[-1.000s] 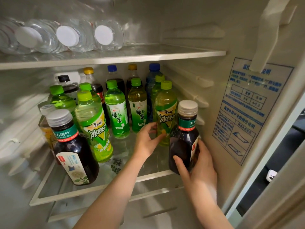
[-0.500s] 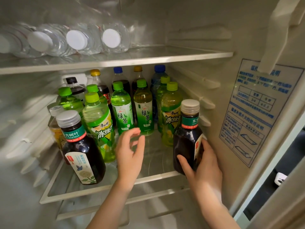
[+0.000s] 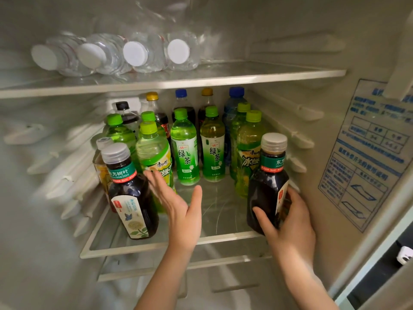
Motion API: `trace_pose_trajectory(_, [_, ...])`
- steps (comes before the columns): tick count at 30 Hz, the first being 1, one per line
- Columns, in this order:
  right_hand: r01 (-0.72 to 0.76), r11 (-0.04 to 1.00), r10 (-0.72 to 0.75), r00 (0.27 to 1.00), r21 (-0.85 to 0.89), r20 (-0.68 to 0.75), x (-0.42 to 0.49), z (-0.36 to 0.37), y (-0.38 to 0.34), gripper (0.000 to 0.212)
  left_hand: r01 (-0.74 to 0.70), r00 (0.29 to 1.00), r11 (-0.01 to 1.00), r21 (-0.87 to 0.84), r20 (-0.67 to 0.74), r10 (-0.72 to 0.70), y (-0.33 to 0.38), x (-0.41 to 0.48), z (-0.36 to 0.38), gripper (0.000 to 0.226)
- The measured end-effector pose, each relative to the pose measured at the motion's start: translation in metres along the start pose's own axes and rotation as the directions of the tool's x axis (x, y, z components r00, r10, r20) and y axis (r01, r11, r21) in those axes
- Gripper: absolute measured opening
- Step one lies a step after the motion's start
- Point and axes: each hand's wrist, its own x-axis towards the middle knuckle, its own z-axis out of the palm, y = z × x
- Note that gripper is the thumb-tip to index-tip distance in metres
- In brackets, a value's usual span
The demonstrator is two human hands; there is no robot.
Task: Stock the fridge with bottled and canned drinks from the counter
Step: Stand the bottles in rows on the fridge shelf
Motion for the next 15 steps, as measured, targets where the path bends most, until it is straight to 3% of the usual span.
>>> trace_pose_trajectory(7, [0.006, 1.000, -0.006, 1.000, 0.026, -0.001, 0.000, 0.001, 0.001, 0.071, 0.115, 0.986, 0.993, 0.041, -0.123, -0.109, -0.004, 0.001, 0.013, 0.097])
trace_pose_trajectory(12, [0.002, 0.999, -0.001, 1.000, 0.040, -0.003, -0.001, 0.001, 0.003, 0.070, 0.279, 0.948, 0.957, 0.074, -0.179, -0.262, -0.017, -0.008, 0.020, 0.082])
trace_pose_trajectory(15, [0.000, 0.999, 0.000, 1.000, 0.044, 0.001, 0.000, 0.001, 0.003, 0.070, 0.288, 0.948, 0.953, 0.097, -0.168, -0.269, -0.024, -0.002, 0.022, 0.082])
